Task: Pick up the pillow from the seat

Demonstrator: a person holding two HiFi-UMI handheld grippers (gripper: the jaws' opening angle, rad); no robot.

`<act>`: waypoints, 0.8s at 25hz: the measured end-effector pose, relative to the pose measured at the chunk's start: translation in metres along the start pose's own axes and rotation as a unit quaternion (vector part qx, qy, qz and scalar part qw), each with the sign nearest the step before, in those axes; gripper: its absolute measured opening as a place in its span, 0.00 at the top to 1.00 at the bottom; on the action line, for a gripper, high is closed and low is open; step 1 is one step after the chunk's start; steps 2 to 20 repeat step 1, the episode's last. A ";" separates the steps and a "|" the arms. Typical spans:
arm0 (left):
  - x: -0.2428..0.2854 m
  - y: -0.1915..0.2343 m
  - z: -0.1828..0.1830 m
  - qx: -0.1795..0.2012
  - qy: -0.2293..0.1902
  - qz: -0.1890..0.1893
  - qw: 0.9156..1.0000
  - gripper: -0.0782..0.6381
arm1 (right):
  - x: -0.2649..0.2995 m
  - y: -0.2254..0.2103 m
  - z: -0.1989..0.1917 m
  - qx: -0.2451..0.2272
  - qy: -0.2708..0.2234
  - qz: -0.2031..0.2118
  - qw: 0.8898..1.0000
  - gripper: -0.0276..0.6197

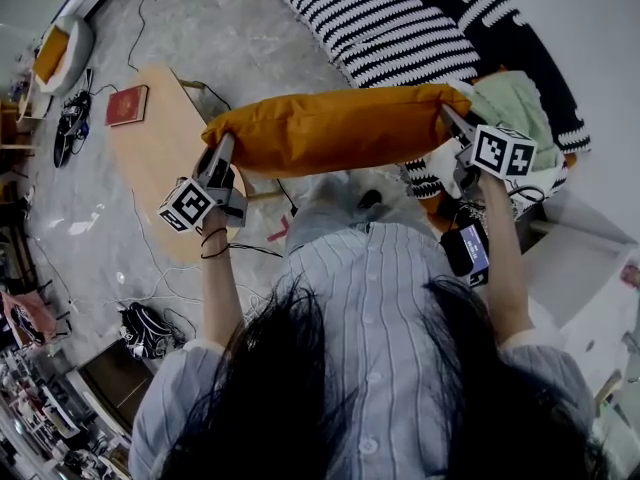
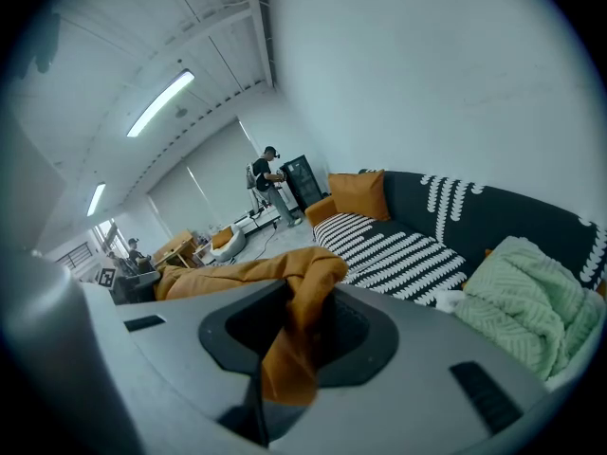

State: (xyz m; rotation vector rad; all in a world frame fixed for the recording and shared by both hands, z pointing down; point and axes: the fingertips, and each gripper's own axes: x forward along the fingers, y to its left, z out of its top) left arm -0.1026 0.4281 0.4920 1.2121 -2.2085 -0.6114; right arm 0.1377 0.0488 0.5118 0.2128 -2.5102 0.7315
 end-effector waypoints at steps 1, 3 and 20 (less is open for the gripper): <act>0.001 -0.001 0.000 -0.002 0.000 -0.002 1.000 0.67 | 0.001 0.000 0.001 -0.001 0.000 0.001 1.000 0.81; 0.001 -0.001 0.000 -0.002 0.000 -0.002 1.000 0.67 | 0.001 0.000 0.001 -0.001 0.000 0.001 1.000 0.81; 0.001 -0.001 0.000 -0.002 0.000 -0.002 1.000 0.67 | 0.001 0.000 0.001 -0.001 0.000 0.001 1.000 0.81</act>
